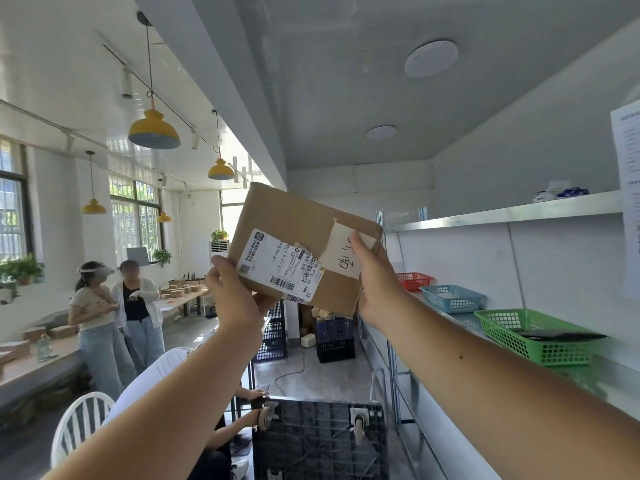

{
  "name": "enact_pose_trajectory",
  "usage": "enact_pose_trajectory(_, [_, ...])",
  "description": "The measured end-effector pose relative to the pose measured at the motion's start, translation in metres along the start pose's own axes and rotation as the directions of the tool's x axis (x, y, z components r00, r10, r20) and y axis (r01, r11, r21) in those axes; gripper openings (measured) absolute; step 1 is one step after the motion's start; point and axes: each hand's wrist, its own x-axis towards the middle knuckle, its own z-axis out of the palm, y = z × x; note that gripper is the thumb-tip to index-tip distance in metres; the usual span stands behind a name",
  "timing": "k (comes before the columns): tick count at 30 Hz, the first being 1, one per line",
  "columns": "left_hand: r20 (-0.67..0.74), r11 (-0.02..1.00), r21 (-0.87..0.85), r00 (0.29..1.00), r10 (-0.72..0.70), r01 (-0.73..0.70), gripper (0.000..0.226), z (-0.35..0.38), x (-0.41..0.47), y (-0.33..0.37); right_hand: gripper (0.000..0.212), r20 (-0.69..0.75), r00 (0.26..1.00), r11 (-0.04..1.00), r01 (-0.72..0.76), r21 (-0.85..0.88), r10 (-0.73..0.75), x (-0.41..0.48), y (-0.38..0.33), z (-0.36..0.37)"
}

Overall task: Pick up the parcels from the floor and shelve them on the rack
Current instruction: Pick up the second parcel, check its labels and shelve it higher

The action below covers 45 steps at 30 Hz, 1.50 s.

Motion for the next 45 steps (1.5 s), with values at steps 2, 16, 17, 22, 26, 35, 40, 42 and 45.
enact_pose_trajectory(2, [-0.002,0.996,-0.03,0.996,-0.084,0.084,0.065,-0.002,0.003,0.005,0.04,-0.001,1.0,1.0,0.004,-0.023,-0.004,0.0,0.001,-0.002])
enact_pose_trajectory(16, [-0.032,0.9,0.429,0.997,-0.072,0.079,0.048,-0.031,0.025,0.007,0.03,0.015,0.988,0.966,0.151,-0.212,-0.151,0.007,0.008,-0.02])
enact_pose_trajectory(17, [0.007,0.882,0.471,1.0,-0.028,0.021,0.053,-0.034,0.026,0.009,0.028,0.01,0.986,0.966,0.163,-0.202,-0.164,0.008,0.01,-0.021])
enact_pose_trajectory(22, [0.108,0.902,0.417,0.992,0.071,-0.11,0.026,-0.043,0.025,0.021,0.039,0.061,0.991,0.986,0.128,-0.108,-0.122,0.012,0.013,-0.018])
enact_pose_trajectory(26, [0.072,0.937,0.343,0.993,-0.096,0.065,0.073,-0.047,0.026,0.031,0.039,0.139,0.983,0.99,0.128,-0.063,-0.118,0.015,0.014,-0.014])
enact_pose_trajectory(35, [0.122,0.918,0.187,0.919,-0.374,0.349,0.06,-0.048,0.012,0.052,0.07,-0.017,0.995,0.986,0.095,0.138,-0.094,0.002,0.017,0.003])
enact_pose_trajectory(40, [0.114,0.861,0.174,0.859,-0.5,0.478,0.048,-0.044,0.01,0.044,0.042,0.052,0.998,0.994,0.018,0.108,-0.024,0.002,0.024,0.012])
enact_pose_trajectory(42, [0.102,0.834,0.175,0.833,-0.543,0.523,0.043,-0.043,0.011,0.039,0.037,0.068,0.997,0.998,0.028,0.055,-0.032,0.003,0.027,0.014])
enact_pose_trajectory(45, [0.099,0.842,0.273,0.857,-0.506,0.465,0.049,-0.041,0.015,0.031,0.031,0.074,0.997,1.0,0.008,-0.013,-0.007,0.001,0.032,0.016])
